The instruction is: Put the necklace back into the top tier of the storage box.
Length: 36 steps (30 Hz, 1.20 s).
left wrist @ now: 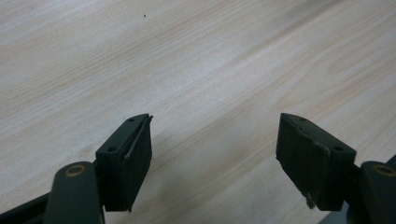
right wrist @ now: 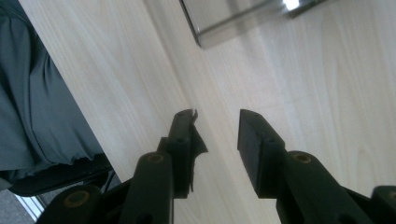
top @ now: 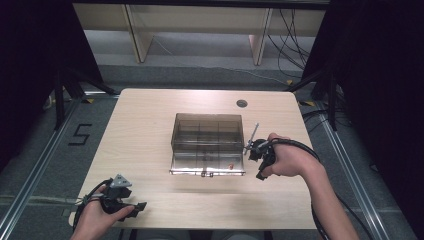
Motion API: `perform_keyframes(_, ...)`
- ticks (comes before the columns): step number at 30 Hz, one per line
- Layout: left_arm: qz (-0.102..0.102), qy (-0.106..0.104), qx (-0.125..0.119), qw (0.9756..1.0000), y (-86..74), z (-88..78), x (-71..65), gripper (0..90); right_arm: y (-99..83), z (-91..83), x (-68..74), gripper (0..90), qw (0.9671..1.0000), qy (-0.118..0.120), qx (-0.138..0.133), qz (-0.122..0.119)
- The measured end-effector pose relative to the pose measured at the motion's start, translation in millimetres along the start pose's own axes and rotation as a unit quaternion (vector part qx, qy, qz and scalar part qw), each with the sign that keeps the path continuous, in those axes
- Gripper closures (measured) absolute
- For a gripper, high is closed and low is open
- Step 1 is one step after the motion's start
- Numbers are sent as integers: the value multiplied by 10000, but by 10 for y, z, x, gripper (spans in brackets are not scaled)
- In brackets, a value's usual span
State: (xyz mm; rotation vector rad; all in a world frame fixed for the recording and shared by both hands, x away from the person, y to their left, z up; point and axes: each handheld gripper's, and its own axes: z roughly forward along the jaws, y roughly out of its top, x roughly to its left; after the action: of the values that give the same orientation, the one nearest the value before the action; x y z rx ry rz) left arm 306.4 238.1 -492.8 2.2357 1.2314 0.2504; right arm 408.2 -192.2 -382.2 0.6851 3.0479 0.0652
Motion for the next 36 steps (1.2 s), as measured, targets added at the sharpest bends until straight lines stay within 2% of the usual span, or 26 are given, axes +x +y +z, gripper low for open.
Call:
perform_keyframes(6,-4,4,6,10000,12,-8,-9,268,-182,154,-26,657,9996,81,53,252)
perform_keyframes(7,72,-29,26,10000,12,-18,-4,268,-216,184,-30,653,9995,125,36,300)
perform_keyframes(9,4,-71,8,10000,11,-13,-4,267,-287,248,-41,638,9993,120,10,345)
perform_keyframes(10,-24,26,-20,10000,11,-6,-4,267,-320,271,-20,634,9985,33,22,540)
perform_keyframes(11,-7,5,-32,10000,11,-15,-4,267,-349,301,-32,630,9990,51,-45,444)
perform_keyframes(13,21,-10,-31,10000,13,-21,0,267,-412,347,-39,625,9986,113,-19,517)
perform_keyframes(14,14,-7,-27,10000,13,-20,-2,267,-439,365,-24,624,9980,96,-13,630)
perform_keyframes(15,33,11,-27,10000,13,-19,-1,267,-463,387,-37,622,9982,134,-54,574)
perform_keyframes(18,1,20,-2,10000,12,-3,-6,267,-531,465,-39,613,9977,117,-58,671)
perform_keyframes(19,27,-73,36,10000,11,-8,-3,267,-551,490,-34,605,9972,96,-9,739)
perform_keyframes(20,12,-42,-16,10000,8,-2,-11,267,-572,516,-36,595,9971,88,-39,752)
perform_keyframes(21,75,-29,49,10000,10,-7,1,267,-595,541,-44,592,9971,109,-101,744)
perform_keyframes(22,-7,-38,32,10000,10,12,1,267,-617,563,-40,591,9965,113,-114,822)
perform_keyframes(23,6,-35,34,10000,12,10,3,267,-637,593,-49,591,9970,118,-77,756)
perform_keyframes(24,27,-24,34,10000,13,5,4,267,-653,599,-42,591,9962,110,-32,863)
perform_keyframes(25,56,-19,33,10000,16,0,7,267,-672,608,-52,593,9963,102,-99,849)
perform_keyframes(26,23,-118,38,9999,18,-1,6,267,-688,622,-77,593,9971,44,-199,732)
perform_keyframes(27,58,-123,22,9999,16,-12,2,267,-698,618,-65,589,9953,52,-179,950)
perform_keyframes(28,101,-123,43,9999,14,-23,3,266,-704,623,-93,588,9967,40,-168,792)
perform_keyframes(31,74,-114,-44,9999,2,-26,-9,266,-707,639,-83,584,9957,-3,-197,900)
perform_keyframes(32,81,-120,-38,9999,1,-28,-8,266,-711,662,-104,583,9969,46,-265,742)
perform_keyframes(33,77,-132,-15,9999,1,-30,-6,266,-708,667,-85,577,9964,3,-193,831)
perform_keyframes(34,37,-129,-47,9999,0,-24,-9,266,-710,676,-88,572,9965,55,-199,806)
perform_keyframes(35,35,-131,-45,9999,0,-22,-9,266,-721,686,-75,570,9959,-5,-205,885)
perform_keyframes(36,40,-135,-34,9999,0,-20,-10,266,-713,682,-42,569,9943,76,-181,1046)
